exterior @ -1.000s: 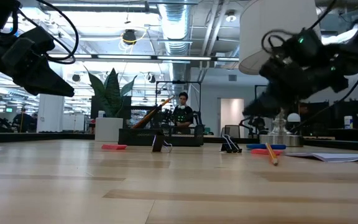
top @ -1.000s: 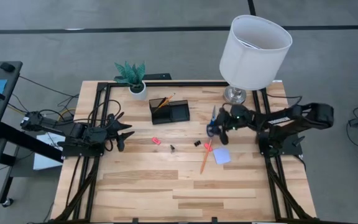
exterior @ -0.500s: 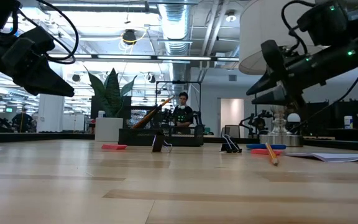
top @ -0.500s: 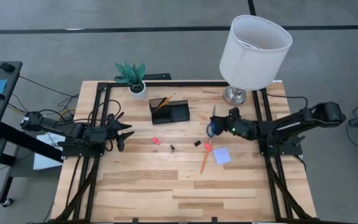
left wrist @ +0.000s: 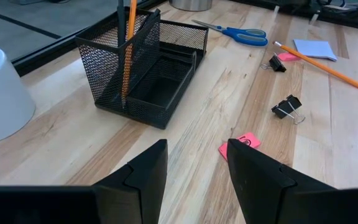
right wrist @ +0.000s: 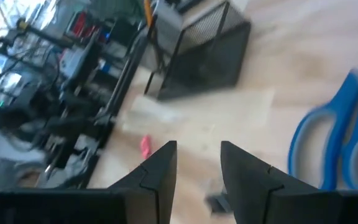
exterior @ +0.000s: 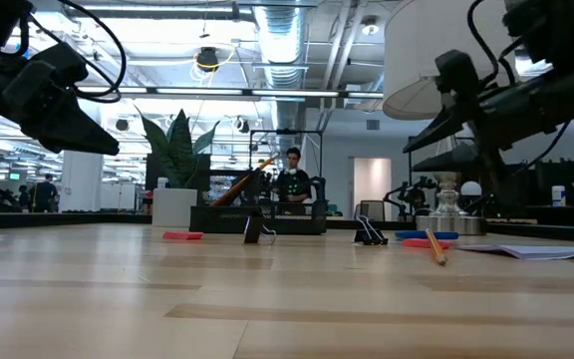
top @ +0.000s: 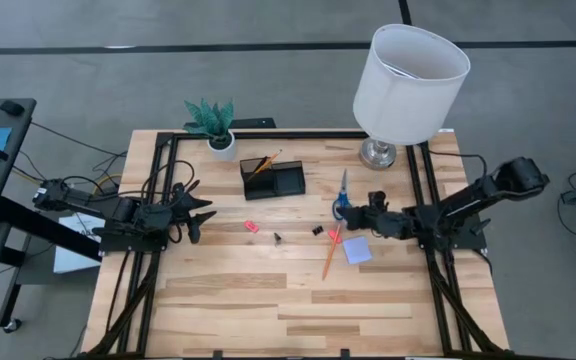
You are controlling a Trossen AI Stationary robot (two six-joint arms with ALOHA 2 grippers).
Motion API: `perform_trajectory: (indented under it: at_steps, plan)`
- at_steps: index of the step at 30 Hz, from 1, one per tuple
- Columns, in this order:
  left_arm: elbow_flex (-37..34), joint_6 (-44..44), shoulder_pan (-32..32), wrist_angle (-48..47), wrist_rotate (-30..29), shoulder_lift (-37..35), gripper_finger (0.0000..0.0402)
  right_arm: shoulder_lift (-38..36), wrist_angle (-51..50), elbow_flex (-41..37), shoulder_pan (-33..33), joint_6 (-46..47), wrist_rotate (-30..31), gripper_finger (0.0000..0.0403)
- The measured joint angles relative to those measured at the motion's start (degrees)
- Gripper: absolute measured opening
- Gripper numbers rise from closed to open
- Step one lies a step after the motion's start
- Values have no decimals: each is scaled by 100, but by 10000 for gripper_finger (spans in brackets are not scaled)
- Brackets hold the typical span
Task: Pick and place office supplies into organizer
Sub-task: Put the yellow pencil into the black desk organizer
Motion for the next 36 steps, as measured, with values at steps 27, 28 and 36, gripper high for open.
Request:
perform_trajectory:
  at_steps: [27,28,36]
  plan:
    - [0,-2,1,0,0,-1,159,0,-1619,0,693,2513,-294,150]
    - [0,0,1,0,0,0,159,0,-1617,0,665,2513,-314,158]
    - [0,-1,2,0,0,-1,159,586,-1490,7,435,2762,-863,211]
